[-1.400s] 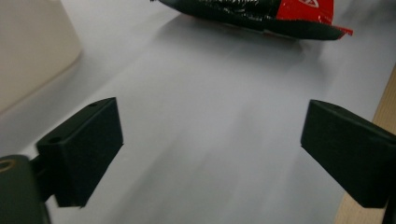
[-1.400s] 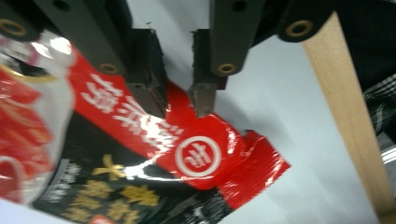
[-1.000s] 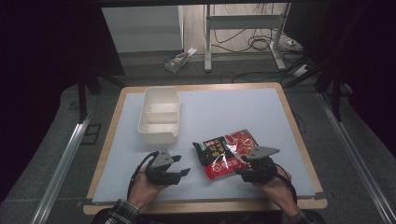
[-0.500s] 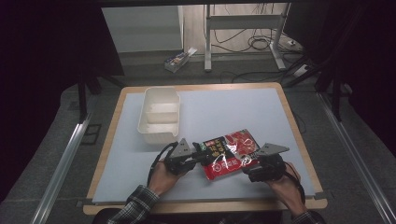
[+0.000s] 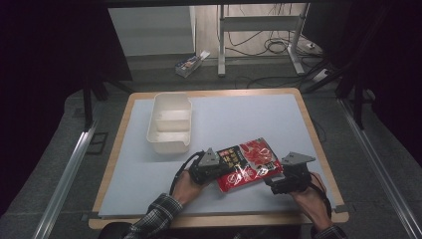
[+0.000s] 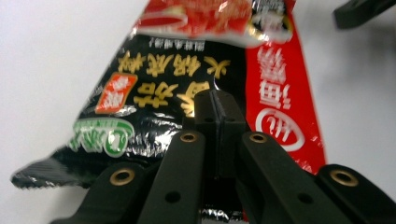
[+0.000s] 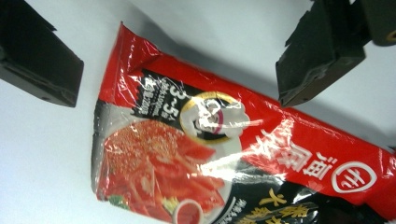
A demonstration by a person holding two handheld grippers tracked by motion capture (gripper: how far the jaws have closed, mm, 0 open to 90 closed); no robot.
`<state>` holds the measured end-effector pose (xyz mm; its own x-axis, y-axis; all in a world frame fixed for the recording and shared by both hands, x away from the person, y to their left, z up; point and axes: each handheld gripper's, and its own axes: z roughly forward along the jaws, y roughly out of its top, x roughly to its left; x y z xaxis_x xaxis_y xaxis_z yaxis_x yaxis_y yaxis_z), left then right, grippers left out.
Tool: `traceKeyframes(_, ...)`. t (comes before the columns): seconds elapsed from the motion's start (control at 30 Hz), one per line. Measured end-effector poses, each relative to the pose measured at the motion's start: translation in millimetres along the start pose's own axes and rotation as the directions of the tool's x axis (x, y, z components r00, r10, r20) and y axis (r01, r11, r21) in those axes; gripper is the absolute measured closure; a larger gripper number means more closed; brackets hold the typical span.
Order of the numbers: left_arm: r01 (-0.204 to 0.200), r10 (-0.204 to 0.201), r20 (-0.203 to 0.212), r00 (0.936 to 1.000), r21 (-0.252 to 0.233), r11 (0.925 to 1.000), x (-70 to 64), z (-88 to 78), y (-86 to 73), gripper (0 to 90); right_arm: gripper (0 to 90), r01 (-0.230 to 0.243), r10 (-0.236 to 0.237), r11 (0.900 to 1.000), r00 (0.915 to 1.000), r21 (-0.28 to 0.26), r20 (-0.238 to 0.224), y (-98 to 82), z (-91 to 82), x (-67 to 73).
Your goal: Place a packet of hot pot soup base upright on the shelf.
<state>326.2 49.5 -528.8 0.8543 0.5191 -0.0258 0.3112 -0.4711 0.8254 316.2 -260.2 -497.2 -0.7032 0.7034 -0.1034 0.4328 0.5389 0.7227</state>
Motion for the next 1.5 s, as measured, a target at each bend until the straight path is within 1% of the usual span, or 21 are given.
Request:
traceKeyframes(0.07, 0.015, -0.015, 0.008, 0.9998, 0.003, 0.9999, 1.7, 0.4, -1.8, 90.0, 0.0, 0.009, -0.009, 1.000, 1.0000, 0.014, 0.002, -0.8, 0.2, 0.5)
traceKeyframes(0.17, -0.002, 0.002, 0.002, 1.0000, 0.010, 0.9999, 1.3, -1.2, -6.2, 90.0, 0.0, 0.025, -0.026, 0.999, 0.9996, 0.023, 0.013, -2.4, -1.1, -0.3)
traceKeyframes(0.3, -0.003, 0.003, -0.003, 1.0000, 0.005, 1.0000, 0.4, -2.1, -9.4, 90.0, 0.0, 0.024, -0.025, 0.999, 0.9996, 0.038, 0.014, -4.3, -4.1, -2.0)
traceKeyframes(0.37, -0.022, 0.023, -0.018, 0.9996, 0.005, 0.9997, -2.0, -1.9, -10.9, 90.0, 0.0, 0.025, -0.026, 0.999, 0.9995, 0.035, 0.015, -4.5, -5.2, -2.2)
traceKeyframes(0.47, -0.034, 0.034, -0.031, 0.9990, 0.007, 0.9994, -4.2, -2.1, -13.5, 90.0, 0.0, 0.025, -0.025, 0.999, 0.9995, 0.022, 0.020, -4.5, -10.4, -2.4)
traceKeyframes(0.6, -0.022, 0.023, -0.029, 0.9993, 0.023, 0.9995, -3.7, -5.0, -16.4, 90.0, 0.0, 0.014, -0.014, 1.000, 0.9997, 0.001, 0.019, -5.8, -17.2, -3.5)
traceKeyframes(0.67, -0.011, 0.011, -0.024, 0.9996, 0.028, 0.9995, -2.9, -6.6, -18.4, 90.0, 0.0, -0.001, 0.001, 1.000, 1.0000, -0.006, 0.002, -6.3, -18.9, -3.8)
traceKeyframes(0.73, -0.007, 0.008, -0.022, 0.9997, 0.037, 0.9993, -2.4, -7.7, -20.2, 90.0, 0.0, -0.003, 0.003, 1.000, 1.0000, -0.008, -0.010, -5.9, -18.4, -2.6)
traceKeyframes(0.77, -0.004, 0.005, -0.020, 0.9998, 0.045, 0.9990, -2.2, -7.9, -20.6, 90.0, 0.0, 0.000, 0.000, 1.000, 0.9996, -0.004, -0.028, -4.0, -17.8, 0.2)
traceKeyframes(0.83, -0.004, 0.005, -0.018, 0.9998, 0.058, 0.9983, -1.9, -7.9, -21.2, 90.0, 0.0, 0.006, -0.006, 1.000, 0.9995, -0.005, -0.032, -2.8, -17.4, 2.1)
traceKeyframes(0.87, -0.004, 0.005, -0.018, 0.9998, 0.060, 0.9982, -1.9, -7.8, -21.4, 90.0, 0.0, 0.009, -0.009, 1.000, 0.9988, -0.006, -0.048, -0.1, -16.5, 6.1)
traceKeyframes(0.93, -0.004, 0.005, -0.019, 0.9998, 0.058, 0.9983, -2.0, -8.0, -21.5, 90.0, 0.0, 0.012, -0.012, 1.000, 0.9985, -0.006, -0.054, 1.0, -16.6, 7.3)
traceKeyframes(0.97, -0.002, 0.003, -0.017, 0.9999, 0.053, 0.9986, -1.6, -8.2, -21.6, 90.0, 0.0, 0.001, -0.002, 1.000, 0.9969, -0.013, -0.079, 5.5, -16.7, 11.4)
traceKeyframes(1.0, -0.002, 0.003, -0.017, 0.9999, 0.053, 0.9986, -1.6, -8.2, -21.6, 90.0, 0.0, 0.001, -0.002, 1.000, 0.9969, -0.013, -0.079, 5.5, -16.7, 11.4)
traceKeyframes(1.03, -0.005, 0.006, -0.016, 0.9999, 0.057, 0.9984, -1.3, -8.1, -21.5, 90.0, 0.0, 0.000, -0.003, 1.000, 0.9953, -0.031, -0.096, 10.9, -18.1, 15.8)
traceKeyframes(1.17, -0.006, 0.007, -0.017, 0.9998, 0.060, 0.9982, -1.5, -8.1, -21.5, 90.0, 0.0, 0.008, -0.013, 0.999, 0.9944, -0.049, -0.105, 20.6, -19.4, 21.8)
traceKeyframes(1.23, -0.004, 0.005, -0.020, 0.9998, 0.057, 0.9984, -2.0, -7.9, -21.5, 90.0, 0.0, -0.010, 0.002, 0.998, 0.9933, -0.065, -0.115, 27.9, -19.2, 23.9)
traceKeyframes(1.3, -0.003, 0.004, -0.018, 0.9998, 0.058, 0.9983, -1.8, -8.0, -21.5, 90.0, 0.7, -0.046, 0.035, 0.996, 0.9883, -0.072, -0.148, 39.3, -18.4, 26.1)
traceKeyframes(1.37, -0.003, 0.004, -0.018, 0.9998, 0.059, 0.9983, -2.0, -8.1, -21.4, 90.0, 1.0, -0.048, 0.037, 0.996, 0.9880, -0.073, -0.150, 42.1, -17.9, 26.6)
traceKeyframes(1.43, -0.003, 0.004, -0.018, 0.9998, 0.059, 0.9983, -1.8, -8.1, -21.4, 90.0, 5.4, -0.056, 0.043, 0.995, 0.9884, -0.087, -0.146, 53.1, -14.4, 27.9)
traceKeyframes(1.5, -0.004, 0.005, -0.021, 0.9998, 0.057, 0.9984, -2.3, -8.0, -21.5, 90.0, 9.8, -0.081, 0.067, 0.993, 0.9857, -0.086, -0.155, 61.6, -8.7, 28.0)
